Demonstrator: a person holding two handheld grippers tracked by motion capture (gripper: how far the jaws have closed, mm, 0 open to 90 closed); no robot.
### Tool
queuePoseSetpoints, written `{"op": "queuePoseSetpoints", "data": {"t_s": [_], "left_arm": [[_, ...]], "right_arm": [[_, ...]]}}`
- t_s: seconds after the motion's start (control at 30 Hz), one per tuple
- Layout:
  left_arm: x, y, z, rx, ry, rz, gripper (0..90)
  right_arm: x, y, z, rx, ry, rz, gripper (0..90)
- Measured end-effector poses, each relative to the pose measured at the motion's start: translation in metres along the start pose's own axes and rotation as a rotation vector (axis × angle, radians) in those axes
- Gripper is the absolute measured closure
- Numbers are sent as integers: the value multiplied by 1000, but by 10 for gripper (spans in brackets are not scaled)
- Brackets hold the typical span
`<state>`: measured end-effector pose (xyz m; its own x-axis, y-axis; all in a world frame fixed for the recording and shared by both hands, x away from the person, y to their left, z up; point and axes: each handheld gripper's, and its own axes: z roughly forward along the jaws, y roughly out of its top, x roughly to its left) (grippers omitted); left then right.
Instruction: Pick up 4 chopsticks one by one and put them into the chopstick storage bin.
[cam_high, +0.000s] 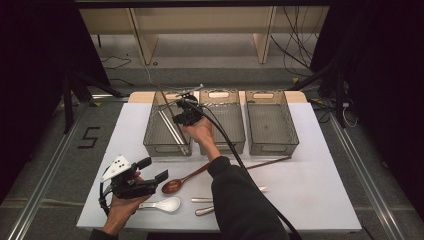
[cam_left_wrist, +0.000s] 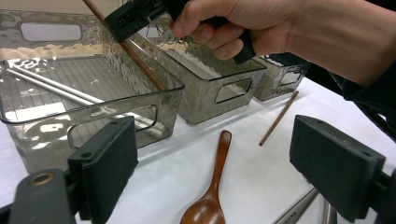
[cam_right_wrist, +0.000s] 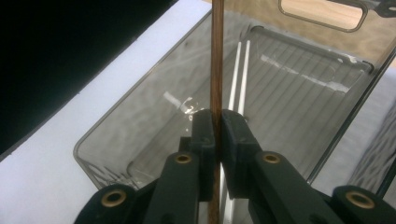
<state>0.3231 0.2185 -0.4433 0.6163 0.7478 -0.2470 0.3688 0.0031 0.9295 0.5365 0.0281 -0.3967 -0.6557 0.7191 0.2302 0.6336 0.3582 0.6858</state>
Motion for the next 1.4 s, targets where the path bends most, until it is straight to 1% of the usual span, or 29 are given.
{"op": "queuePoseSetpoints", "data": {"t_s": [0.07, 0.13, 0.2, 0.27, 0.3, 0.33, 0.43, 0.5, 0.57, 0.6, 0.63, 0.7, 0.77, 0.8, 0.83, 0.87, 0.97, 1.0, 1.03, 1.07, 1.13, 1.17, 1.2, 1.27, 1.4], "left_arm": [[0, 0, 0, 0, 0, 0, 144], [0, 0, 0, 0, 0, 0, 144], [0, 0, 0, 0, 0, -1, 144], [0, 0, 0, 1, -1, -1, 144], [0, 0, 0, 1, -1, -1, 144], [0, 0, 0, 0, 1, 2, 144], [0, 0, 0, 0, 0, 0, 143], [0, 0, 0, 2, 1, 0, 143], [0, 0, 0, 0, 1, -3, 143], [0, 0, 0, 4, 1, 3, 143], [0, 0, 0, 4, 1, 3, 143], [0, 0, 0, 1, 2, 3, 142], [0, 0, 1, 1, 2, 2, 142], [0, 0, 0, 8, 2, 8, 142], [0, -1, 1, 8, 2, 8, 142], [0, -1, 1, 9, 1, 7, 142], [0, -1, 1, 8, 2, 7, 141], [0, -1, 1, 8, 2, 7, 141], [0, -1, 1, 8, 2, 7, 141], [0, -1, 1, 10, 2, 8, 141], [0, -1, 1, 11, 2, 8, 141], [0, -1, 1, 9, 3, 7, 141], [0, -1, 1, 10, 2, 8, 141], [0, -1, 1, 8, 3, 7, 141], [0, -1, 1, 7, 2, 8, 140]], "right_arm": [[0, -1, 1, 3, -2, 1, 823], [0, -1, 2, 7, -10, 6, 759], [0, -1, 1, 14, -2, 4, 731], [0, -1, -3, 7, 7, -4, 677], [0, -1, -3, 7, 7, -4, 677], [-1, 0, -8, 11, 27, -16, 613], [0, 1, -18, 12, 43, -54, 516], [0, 0, -28, 20, 67, -96, 478], [0, -3, -39, 19, 77, -138, 433], [0, -5, -46, 29, 88, -159, 408], [-1, -7, -51, 38, 88, -181, 394], [-2, -12, -65, 43, 94, -217, 376], [-5, -17, -79, 28, 105, -234, 363], [-5, -20, -86, 30, 112, -236, 357], [-7, -23, -92, 24, 114, -259, 353], [-7, -25, -97, 27, 118, -256, 345], [-10, -34, -113, 42, 123, -281, 333], [-12, -37, -119, 39, 125, -298, 331], [-12, -40, -125, 46, 124, -296, 326], [-15, -43, -129, 41, 125, -314, 326], [-19, -50, -137, 45, 122, -319, 323], [-19, -50, -137, 45, 122, -319, 323], [-24, -58, -143, 58, 114, -327, 311], [-30, -65, -150, 74, 105, -326, 306], [-41, -79, -160, 75, 93, -318, 300]]}}
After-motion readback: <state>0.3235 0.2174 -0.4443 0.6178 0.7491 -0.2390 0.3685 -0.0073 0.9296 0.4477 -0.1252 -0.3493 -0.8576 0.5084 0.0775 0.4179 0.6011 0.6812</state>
